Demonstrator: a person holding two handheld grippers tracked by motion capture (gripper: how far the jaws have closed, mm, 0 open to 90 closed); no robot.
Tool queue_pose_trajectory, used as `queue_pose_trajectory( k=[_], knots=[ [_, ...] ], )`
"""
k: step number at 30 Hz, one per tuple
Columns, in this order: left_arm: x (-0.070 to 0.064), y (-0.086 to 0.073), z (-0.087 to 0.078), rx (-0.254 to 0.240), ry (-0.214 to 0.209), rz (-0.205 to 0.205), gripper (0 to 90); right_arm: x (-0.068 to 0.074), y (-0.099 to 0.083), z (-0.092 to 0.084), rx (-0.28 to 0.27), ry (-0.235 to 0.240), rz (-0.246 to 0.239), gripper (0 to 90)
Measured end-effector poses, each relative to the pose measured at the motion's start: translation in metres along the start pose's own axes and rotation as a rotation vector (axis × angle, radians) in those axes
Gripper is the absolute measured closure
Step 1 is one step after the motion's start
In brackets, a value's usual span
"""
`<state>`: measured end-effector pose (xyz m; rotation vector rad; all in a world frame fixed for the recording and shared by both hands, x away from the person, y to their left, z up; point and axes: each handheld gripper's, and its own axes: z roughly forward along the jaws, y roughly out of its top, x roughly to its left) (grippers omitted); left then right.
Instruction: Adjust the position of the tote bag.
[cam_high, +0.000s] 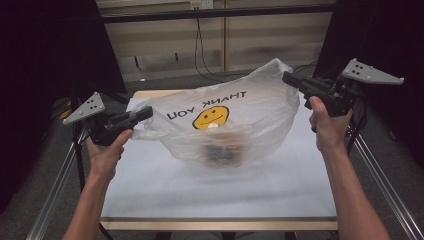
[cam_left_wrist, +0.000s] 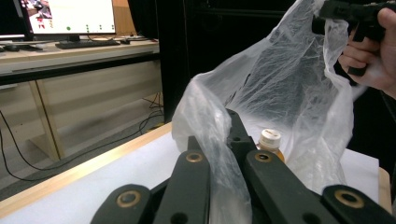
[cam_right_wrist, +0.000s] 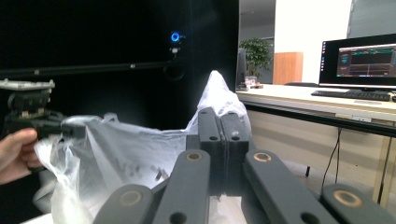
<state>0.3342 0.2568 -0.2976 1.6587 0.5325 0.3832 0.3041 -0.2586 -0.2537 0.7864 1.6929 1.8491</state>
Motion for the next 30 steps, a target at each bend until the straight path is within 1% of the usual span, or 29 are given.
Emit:
queue_pose_trajectory(
  k=[2,3,4,5,7,8,10,12,13,14,16,17,18,19,21,22,23,26,27,28,29,30],
  knots=[
    [0.002,-0.003,0.002,0.000,-0.002,-0.009,89.8,-0.004,0.000,-0.001,-0.002,-0.018,0.010,89.7],
    [0.002,-0.003,0.002,0.000,-0.002,-0.009,89.8,-0.004,0.000,-0.001,-0.002,-0.018,0.010,89.7],
    [0.004,-0.008,0.004,0.018,-0.013,-0.011,89.8,-0.008,-0.005,-0.001,0.022,-0.018,0.019,89.7],
    [0.004,-0.008,0.004,0.018,-0.013,-0.011,89.8,-0.009,-0.007,-0.001,0.032,-0.014,0.020,89.6],
    [0.005,-0.015,0.008,0.047,-0.017,-0.006,89.8,-0.011,-0.016,-0.001,0.057,-0.019,0.023,89.6],
    [0.005,-0.017,0.009,0.050,-0.017,-0.011,89.8,-0.011,-0.016,-0.001,0.057,-0.019,0.023,89.6],
    [0.007,-0.022,0.012,0.066,-0.010,-0.019,89.8,-0.012,-0.022,-0.001,0.076,-0.022,0.025,89.6],
    [0.008,-0.026,0.012,0.070,-0.016,-0.025,89.8,-0.012,-0.028,-0.002,0.095,-0.023,0.023,89.7],
    [0.008,-0.030,0.011,0.070,-0.009,-0.031,89.8,-0.011,-0.034,-0.005,0.112,-0.029,0.017,89.7],
    [0.009,-0.033,0.010,0.071,-0.016,-0.035,89.8,-0.011,-0.036,-0.007,0.116,-0.034,0.016,89.6],
    [0.010,-0.040,0.010,0.066,-0.013,-0.053,89.8,-0.013,-0.044,-0.012,0.135,-0.046,0.023,89.6],
    [0.011,-0.043,0.011,0.076,-0.019,-0.054,89.8,-0.014,-0.048,-0.013,0.145,-0.057,0.024,89.6],
    [0.011,-0.043,0.011,0.076,-0.019,-0.054,89.8,-0.014,-0.048,-0.013,0.145,-0.057,0.024,89.6],
    [0.011,-0.046,0.014,0.122,-0.002,-0.036,89.8,-0.017,-0.057,-0.016,0.155,-0.058,0.041,89.6],
    [0.012,-0.050,0.018,0.121,-0.028,-0.047,89.8,-0.019,-0.063,-0.017,0.156,-0.065,0.049,89.6],
    [0.012,-0.050,0.018,0.121,-0.028,-0.047,89.7,-0.019,-0.065,-0.018,0.158,-0.065,0.060,89.6],
    [0.013,-0.051,0.021,0.132,-0.027,-0.050,89.8,-0.020,-0.068,-0.019,0.158,-0.067,0.062,89.6],
    [0.013,-0.052,0.024,0.141,-0.018,-0.051,89.7,-0.024,-0.072,-0.018,0.164,-0.071,0.067,89.6],
    [0.015,-0.053,0.029,0.141,-0.039,-0.060,89.7,-0.025,-0.072,-0.017,0.163,-0.075,0.065,89.6],
    [0.015,-0.053,0.029,0.141,-0.039,-0.060,89.7,-0.025,-0.072,-0.017,0.163,-0.075,0.065,89.6],
    [0.015,-0.054,0.034,0.147,-0.048,-0.060,89.7,-0.027,-0.073,-0.015,0.161,-0.074,0.068,89.6],
    [0.015,-0.054,0.036,0.153,-0.047,-0.062,89.7,-0.027,-0.073,-0.014,0.161,-0.077,0.069,89.6]
  ],
)
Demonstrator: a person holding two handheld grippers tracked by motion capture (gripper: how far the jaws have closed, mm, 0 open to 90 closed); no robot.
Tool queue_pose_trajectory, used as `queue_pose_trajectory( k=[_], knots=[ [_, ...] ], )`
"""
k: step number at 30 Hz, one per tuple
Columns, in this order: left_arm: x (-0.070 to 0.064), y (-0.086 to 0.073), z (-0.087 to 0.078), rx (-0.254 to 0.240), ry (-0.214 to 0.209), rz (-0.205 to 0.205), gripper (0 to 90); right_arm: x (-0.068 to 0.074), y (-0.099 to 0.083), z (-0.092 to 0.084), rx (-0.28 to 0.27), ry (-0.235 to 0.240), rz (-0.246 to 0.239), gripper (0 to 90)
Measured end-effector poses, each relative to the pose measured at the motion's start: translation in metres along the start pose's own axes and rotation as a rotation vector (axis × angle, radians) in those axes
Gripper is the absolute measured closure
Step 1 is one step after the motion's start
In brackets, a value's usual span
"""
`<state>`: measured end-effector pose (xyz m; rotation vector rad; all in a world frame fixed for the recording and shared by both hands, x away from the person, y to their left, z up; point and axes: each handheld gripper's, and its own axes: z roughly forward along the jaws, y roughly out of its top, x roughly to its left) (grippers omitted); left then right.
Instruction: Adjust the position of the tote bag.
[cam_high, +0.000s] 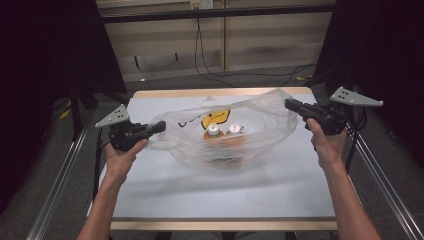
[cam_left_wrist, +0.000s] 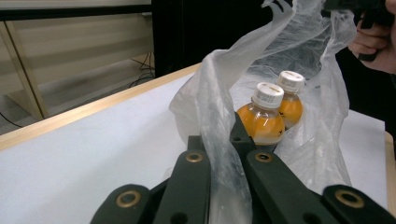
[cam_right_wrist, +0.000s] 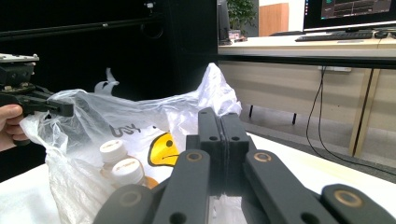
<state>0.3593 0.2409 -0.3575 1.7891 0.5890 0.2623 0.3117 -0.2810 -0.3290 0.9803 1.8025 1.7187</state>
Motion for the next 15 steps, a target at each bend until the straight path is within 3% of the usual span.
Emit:
queue_pose_trajectory(
  k=[7,15],
  knots=[
    [0.004,-0.007,0.007,0.017,0.001,-0.010,89.7,-0.007,-0.014,0.007,0.036,-0.018,0.010,89.6],
    [0.011,-0.024,0.020,0.099,0.011,-0.014,89.7,-0.012,-0.027,0.013,0.084,-0.044,0.021,89.6]
  ],
)
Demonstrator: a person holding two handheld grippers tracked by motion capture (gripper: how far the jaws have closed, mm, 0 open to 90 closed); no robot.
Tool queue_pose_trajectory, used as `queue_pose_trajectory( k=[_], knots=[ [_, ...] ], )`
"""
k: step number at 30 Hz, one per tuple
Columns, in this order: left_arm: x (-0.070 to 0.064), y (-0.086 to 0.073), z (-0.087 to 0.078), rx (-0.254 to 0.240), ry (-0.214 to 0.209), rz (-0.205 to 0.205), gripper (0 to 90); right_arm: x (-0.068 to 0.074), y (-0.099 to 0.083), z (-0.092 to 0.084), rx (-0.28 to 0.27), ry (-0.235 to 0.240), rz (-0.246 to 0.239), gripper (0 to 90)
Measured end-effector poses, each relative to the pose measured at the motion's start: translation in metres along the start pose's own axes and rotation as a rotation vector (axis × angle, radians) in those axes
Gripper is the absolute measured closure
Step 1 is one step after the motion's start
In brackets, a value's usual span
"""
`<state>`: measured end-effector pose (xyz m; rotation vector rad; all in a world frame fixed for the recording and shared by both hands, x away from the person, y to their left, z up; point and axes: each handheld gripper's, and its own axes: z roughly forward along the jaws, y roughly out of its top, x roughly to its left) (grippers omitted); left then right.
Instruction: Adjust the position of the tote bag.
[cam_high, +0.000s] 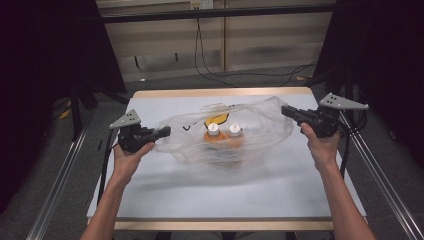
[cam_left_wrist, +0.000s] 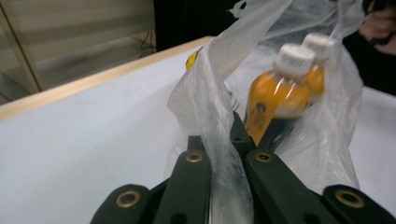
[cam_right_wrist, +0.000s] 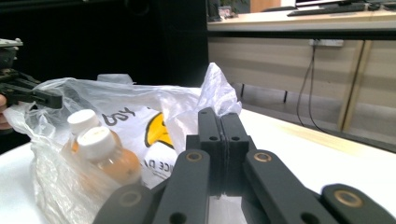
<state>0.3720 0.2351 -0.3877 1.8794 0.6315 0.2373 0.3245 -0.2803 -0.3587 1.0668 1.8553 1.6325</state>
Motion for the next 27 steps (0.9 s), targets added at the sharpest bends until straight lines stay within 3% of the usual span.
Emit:
queue_pose_trajectory(
  k=[9,12,27],
  knots=[
    [0.007,-0.010,0.003,0.040,0.008,-0.006,89.7,-0.007,-0.012,0.000,0.049,-0.032,0.012,89.6],
    [0.010,-0.015,0.006,0.059,0.005,-0.011,89.7,-0.009,-0.019,0.008,0.093,-0.043,-0.001,89.6],
    [0.019,-0.029,0.011,0.123,0.019,-0.032,89.6,-0.019,-0.032,0.010,0.161,-0.077,-0.002,89.6]
  ],
)
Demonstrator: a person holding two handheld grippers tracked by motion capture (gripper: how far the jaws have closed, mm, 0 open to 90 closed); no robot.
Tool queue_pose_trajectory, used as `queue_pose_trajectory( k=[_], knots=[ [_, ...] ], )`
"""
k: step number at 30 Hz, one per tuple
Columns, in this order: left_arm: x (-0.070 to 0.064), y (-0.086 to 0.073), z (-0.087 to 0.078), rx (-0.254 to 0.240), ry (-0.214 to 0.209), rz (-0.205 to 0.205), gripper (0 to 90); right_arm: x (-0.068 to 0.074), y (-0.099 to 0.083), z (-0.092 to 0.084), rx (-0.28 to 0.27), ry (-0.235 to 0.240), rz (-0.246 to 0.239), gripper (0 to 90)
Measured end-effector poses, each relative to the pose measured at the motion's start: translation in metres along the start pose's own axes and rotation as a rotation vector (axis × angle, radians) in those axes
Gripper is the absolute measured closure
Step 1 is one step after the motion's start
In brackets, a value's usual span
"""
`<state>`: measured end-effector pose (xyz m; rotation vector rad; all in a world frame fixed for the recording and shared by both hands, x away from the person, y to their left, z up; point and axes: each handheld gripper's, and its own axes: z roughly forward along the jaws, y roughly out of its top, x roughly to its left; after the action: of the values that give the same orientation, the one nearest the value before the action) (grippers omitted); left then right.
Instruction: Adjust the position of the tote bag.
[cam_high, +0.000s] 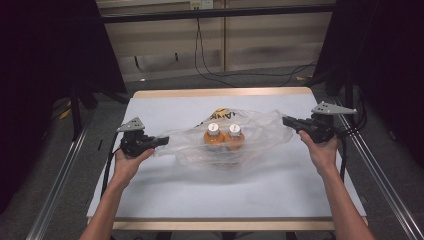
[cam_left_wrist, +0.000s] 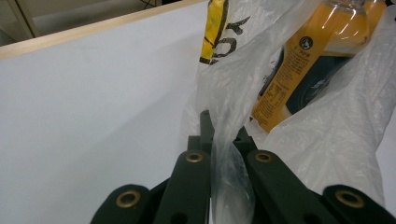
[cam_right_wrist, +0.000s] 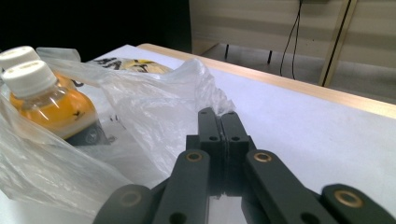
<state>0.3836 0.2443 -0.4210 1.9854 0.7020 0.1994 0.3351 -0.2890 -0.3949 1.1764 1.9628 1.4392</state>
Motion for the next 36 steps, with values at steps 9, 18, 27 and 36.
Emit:
queue_pose_trajectory(
  k=[9,18,27,36],
  knots=[
    [0.005,-0.010,0.006,0.061,0.030,0.000,89.6,-0.002,-0.007,0.010,0.058,-0.011,-0.023,89.6],
    [0.009,-0.019,0.011,0.113,0.042,-0.002,89.6,-0.008,-0.019,0.020,0.133,-0.028,-0.031,89.6],
    [0.010,-0.026,0.017,0.172,0.059,0.009,89.6,-0.009,-0.029,0.030,0.203,-0.040,-0.054,89.6],
    [0.009,-0.031,0.024,0.235,0.056,0.027,89.5,-0.012,-0.039,0.037,0.263,-0.057,-0.064,89.7]
  ],
)
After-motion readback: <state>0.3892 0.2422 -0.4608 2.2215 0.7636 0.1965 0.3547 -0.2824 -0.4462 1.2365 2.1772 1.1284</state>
